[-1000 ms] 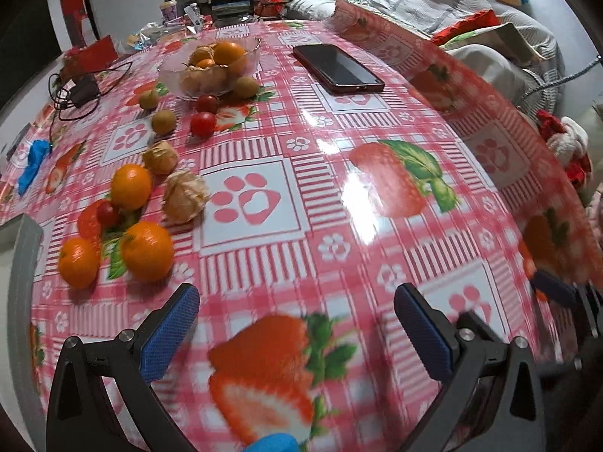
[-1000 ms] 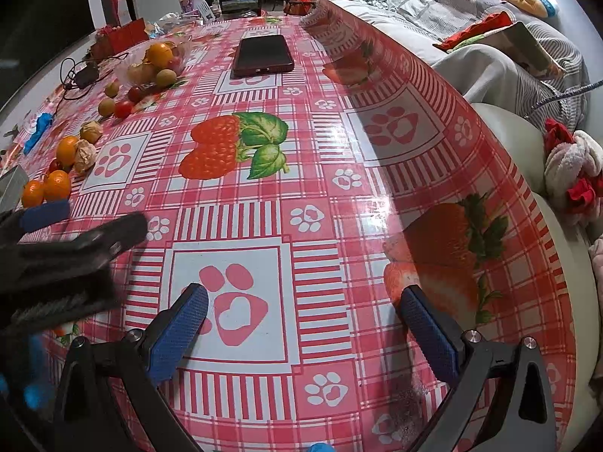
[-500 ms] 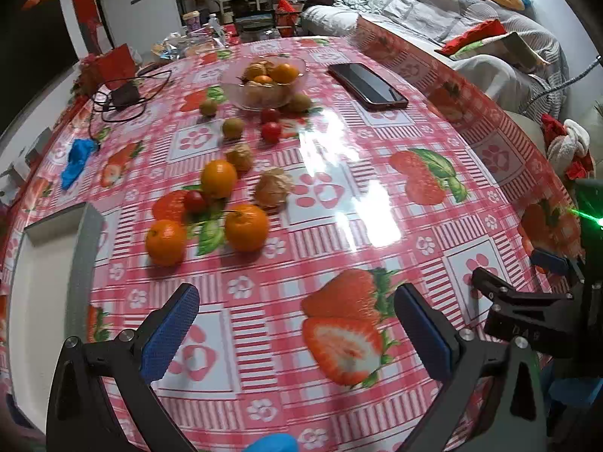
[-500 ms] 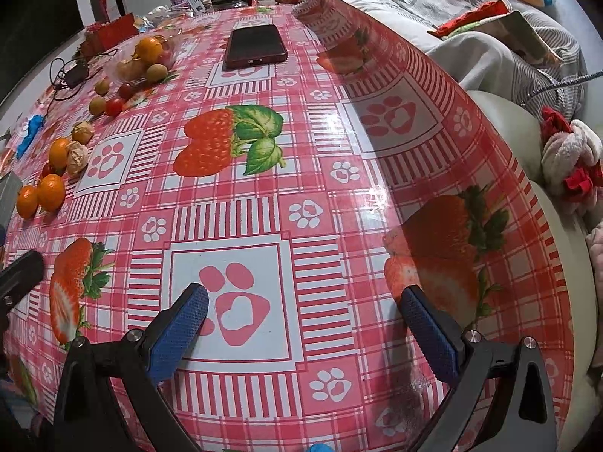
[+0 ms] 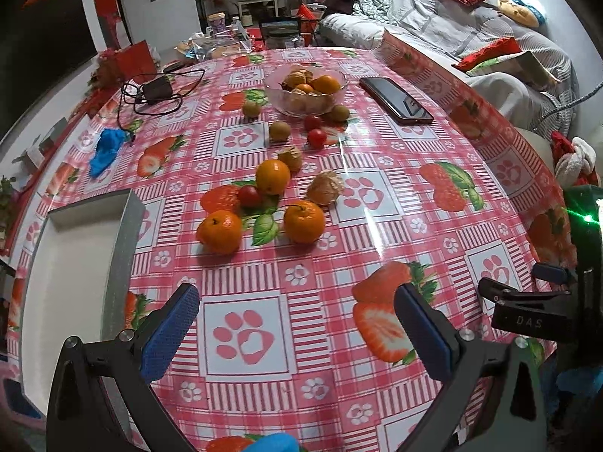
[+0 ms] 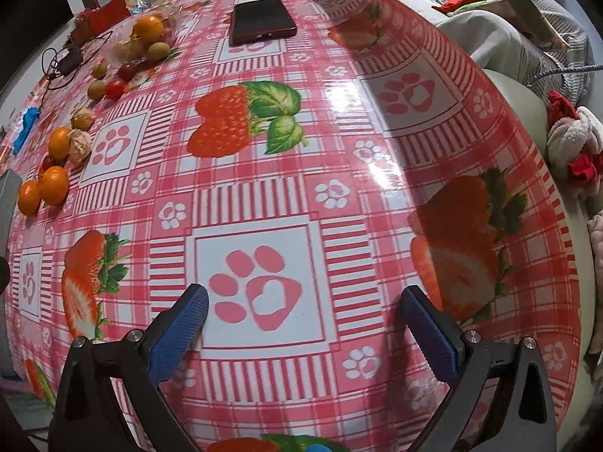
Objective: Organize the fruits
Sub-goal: 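Move both grippers over the table toward the loose oranges, then grasp an orange with the left gripper while the right gripper grasps a stemmed orange, then carry both oranges over the white tray and open both grippers to drop them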
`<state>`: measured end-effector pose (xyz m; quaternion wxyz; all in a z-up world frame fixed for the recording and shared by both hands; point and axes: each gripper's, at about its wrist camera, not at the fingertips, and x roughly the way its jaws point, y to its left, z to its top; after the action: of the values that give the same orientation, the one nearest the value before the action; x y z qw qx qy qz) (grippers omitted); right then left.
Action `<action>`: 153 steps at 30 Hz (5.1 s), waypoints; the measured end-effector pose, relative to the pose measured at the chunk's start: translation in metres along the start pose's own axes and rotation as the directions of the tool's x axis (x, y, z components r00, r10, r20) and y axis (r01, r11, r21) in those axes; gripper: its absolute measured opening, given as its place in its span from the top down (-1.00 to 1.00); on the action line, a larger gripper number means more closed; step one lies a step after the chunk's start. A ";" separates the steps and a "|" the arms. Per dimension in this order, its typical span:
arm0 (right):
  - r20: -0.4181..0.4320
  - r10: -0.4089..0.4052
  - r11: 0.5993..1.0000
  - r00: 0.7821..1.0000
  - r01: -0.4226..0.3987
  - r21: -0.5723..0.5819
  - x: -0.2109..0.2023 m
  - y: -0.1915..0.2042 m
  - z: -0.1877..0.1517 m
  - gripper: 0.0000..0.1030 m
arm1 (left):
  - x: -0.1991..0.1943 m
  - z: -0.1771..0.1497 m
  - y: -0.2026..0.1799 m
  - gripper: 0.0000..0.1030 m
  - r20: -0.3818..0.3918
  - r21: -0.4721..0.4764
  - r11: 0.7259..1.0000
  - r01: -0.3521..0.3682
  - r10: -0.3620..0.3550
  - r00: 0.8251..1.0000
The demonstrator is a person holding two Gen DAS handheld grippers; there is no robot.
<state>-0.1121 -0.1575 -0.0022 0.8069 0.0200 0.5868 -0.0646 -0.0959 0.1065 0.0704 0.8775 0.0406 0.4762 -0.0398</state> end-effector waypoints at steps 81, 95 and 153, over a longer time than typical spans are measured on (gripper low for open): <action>0.166 0.237 0.893 0.957 -0.148 -0.425 0.014 0.205 0.055 -0.45 | 0.103 0.045 0.107 -0.35 -0.096 -0.110 0.993 -0.041 0.031 0.995; 0.116 0.311 0.905 0.943 -0.257 -0.338 -0.006 0.166 0.035 0.27 | 0.067 0.010 0.098 0.20 -0.081 -0.136 0.989 0.052 -0.063 0.995; -0.094 0.429 0.710 0.899 -0.399 -0.580 -0.057 0.398 -0.018 0.27 | -0.008 -0.095 0.284 -0.31 -0.064 -0.402 0.903 -0.153 0.139 0.988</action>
<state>-0.0951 0.2433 0.0291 0.7806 -0.1003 0.5384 0.3013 -0.1488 0.3989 0.0350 0.8591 -0.1061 0.4846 0.1262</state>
